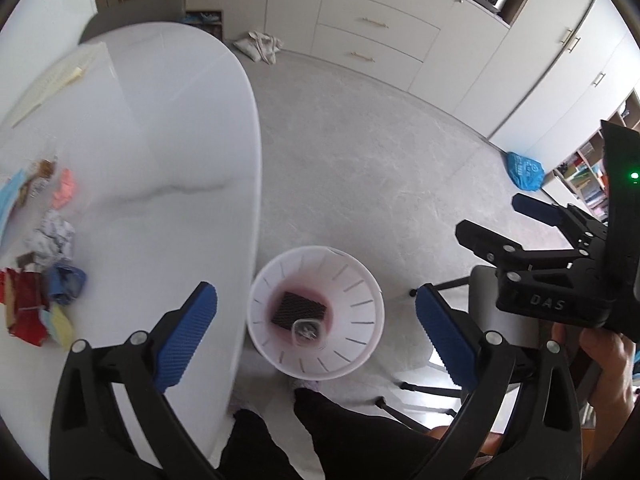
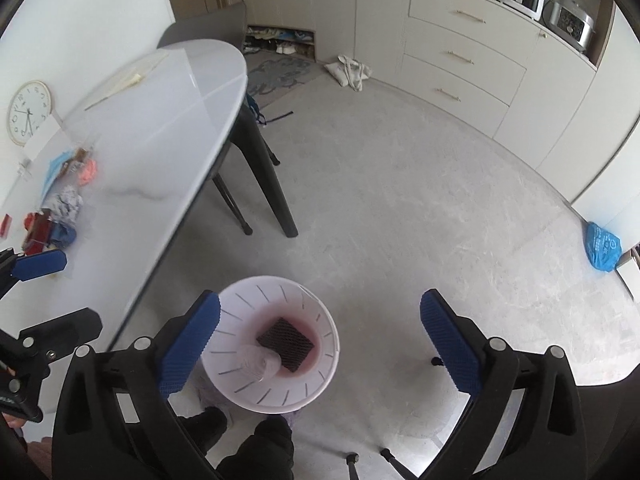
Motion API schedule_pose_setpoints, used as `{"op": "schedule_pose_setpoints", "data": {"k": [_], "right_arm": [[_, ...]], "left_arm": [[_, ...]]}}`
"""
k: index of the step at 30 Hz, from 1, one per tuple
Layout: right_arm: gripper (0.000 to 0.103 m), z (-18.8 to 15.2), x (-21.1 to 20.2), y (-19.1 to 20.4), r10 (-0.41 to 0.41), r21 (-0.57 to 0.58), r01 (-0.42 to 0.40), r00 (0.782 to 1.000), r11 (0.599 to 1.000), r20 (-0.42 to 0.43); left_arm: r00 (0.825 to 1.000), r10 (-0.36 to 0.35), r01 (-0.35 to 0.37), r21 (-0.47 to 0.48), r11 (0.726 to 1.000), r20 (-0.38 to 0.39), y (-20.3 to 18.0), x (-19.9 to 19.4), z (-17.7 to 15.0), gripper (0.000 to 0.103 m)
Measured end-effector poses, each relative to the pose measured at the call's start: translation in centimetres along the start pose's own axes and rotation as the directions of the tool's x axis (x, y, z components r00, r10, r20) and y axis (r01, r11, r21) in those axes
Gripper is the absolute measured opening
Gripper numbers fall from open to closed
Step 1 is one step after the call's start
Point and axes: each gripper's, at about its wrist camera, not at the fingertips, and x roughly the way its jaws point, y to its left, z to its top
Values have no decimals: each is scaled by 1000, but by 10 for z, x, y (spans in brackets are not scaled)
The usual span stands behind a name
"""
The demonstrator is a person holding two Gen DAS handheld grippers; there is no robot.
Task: Collect trash
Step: 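Move both tools back over the table toward the blue face mask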
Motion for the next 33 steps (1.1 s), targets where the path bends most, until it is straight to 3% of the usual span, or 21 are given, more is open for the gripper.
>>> {"op": "schedule_pose_setpoints", "data": {"k": [11, 14, 26, 33], "right_arm": [[101, 37, -46, 59, 73, -98, -63, 992, 993, 102], [101, 44, -48, 77, 95, -121, -82, 990, 989, 105], [101, 69, -42, 181, 213, -226, -189, 973, 956, 89], [101, 73, -31, 239, 264, -303, -239, 964, 922, 42]], "left_arm": [[993, 76, -63, -144, 988, 91, 64, -60, -4, 95], [987, 126, -106, -187, 977, 98, 88, -70, -11, 95], [951, 299, -244, -395, 886, 81, 196, -104, -54, 95], [944, 324, -260, -479, 838, 56, 257, -109, -80, 95]]}}
